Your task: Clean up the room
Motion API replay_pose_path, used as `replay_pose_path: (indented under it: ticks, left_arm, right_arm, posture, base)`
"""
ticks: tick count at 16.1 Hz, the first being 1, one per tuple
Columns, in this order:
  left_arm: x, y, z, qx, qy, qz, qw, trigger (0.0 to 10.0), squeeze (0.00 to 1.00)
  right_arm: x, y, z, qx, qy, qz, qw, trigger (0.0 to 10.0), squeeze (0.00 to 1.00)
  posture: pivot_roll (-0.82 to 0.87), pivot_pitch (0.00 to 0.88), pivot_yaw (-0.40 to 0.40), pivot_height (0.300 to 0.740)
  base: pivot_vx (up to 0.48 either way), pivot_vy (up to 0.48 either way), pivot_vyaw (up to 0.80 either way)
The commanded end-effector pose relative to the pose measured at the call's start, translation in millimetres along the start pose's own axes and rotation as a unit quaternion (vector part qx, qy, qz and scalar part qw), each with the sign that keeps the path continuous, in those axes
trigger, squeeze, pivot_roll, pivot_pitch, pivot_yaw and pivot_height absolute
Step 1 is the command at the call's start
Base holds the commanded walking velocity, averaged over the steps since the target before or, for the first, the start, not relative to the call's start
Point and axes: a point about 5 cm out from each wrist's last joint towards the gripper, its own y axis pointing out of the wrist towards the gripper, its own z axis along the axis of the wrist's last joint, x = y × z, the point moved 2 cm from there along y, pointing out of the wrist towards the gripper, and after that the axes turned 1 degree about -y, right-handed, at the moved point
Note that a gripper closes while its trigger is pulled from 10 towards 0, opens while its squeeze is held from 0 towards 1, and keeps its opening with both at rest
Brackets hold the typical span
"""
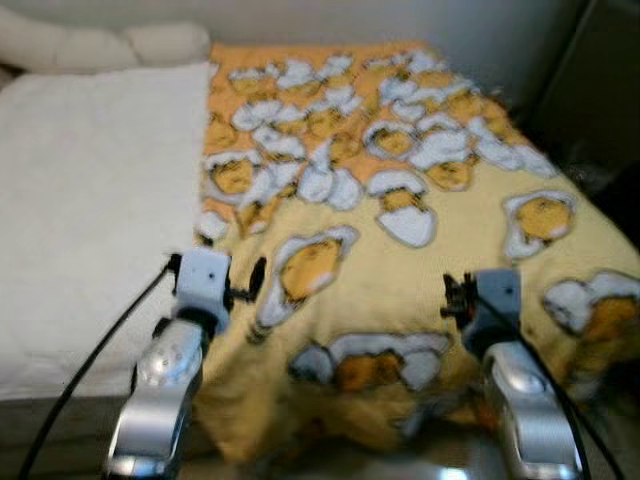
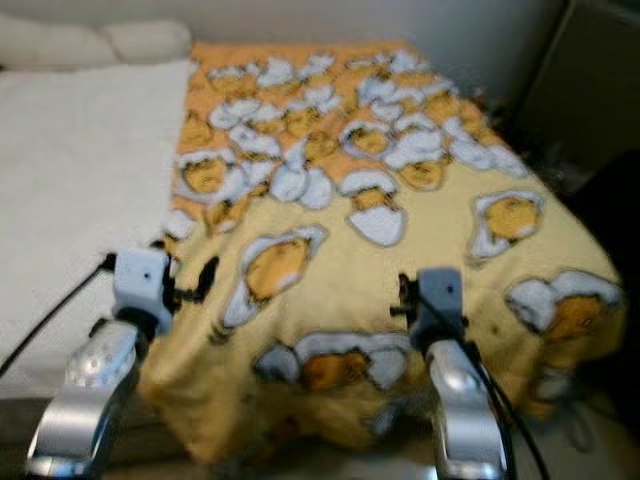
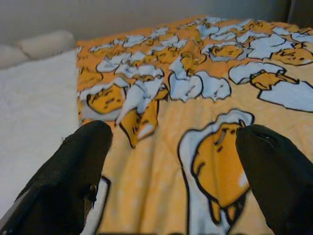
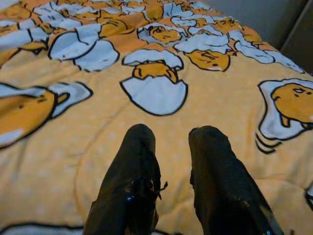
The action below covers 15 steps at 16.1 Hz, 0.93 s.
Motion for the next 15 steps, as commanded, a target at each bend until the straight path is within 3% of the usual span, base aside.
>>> replay_pose_path:
  ticks: [1, 6, 9, 15]
  left_arm:
    - [-4.9, -1.1, -1, -0.003, 0.005, 0.011, 1.0, 10.0, 0.0]
    - [-1.7, 1.6, -2, -0.004, 0.006, 0.01, 1.0, 10.0, 0.0]
    - [-0.3, 5.7, -2, 0.0, 0.003, 0.017, 1.0, 10.0, 0.0]
    - [1.7, 9.5, 1, 0.012, -0.01, 0.004, 1.0, 10.0, 0.0]
  right_arm:
    - [-4.3, 2.0, 3, 0.007, 0.002, 0.007, 1.0, 10.0, 0.0]
    - [3.5, 2.1, -4, -0.008, -0.006, -0.017, 1.0, 10.0, 0.0]
    - [17.0, 0.3, -8, -0.023, 0.024, -0.057, 0.998, 10.0, 0.0]
    - [19.7, 0.7, -9, -0.028, 0.02, -0.067, 0.997, 10.0, 0.0]
  posture:
    - [0.08, 0.0, 0.026, 0.74]
    - [0.07, 0.0, 0.04, 0.74]
    - [0.05, 0.0, 0.047, 0.74]
    - [0.05, 0.0, 0.034, 0.74]
  base:
    - [0.0, -0.48, 0.0]
    - [0.0, -0.48, 0.0]
    - [0.0, 0.0, -0.75]
    - [0.042, 0.0, -0.76]
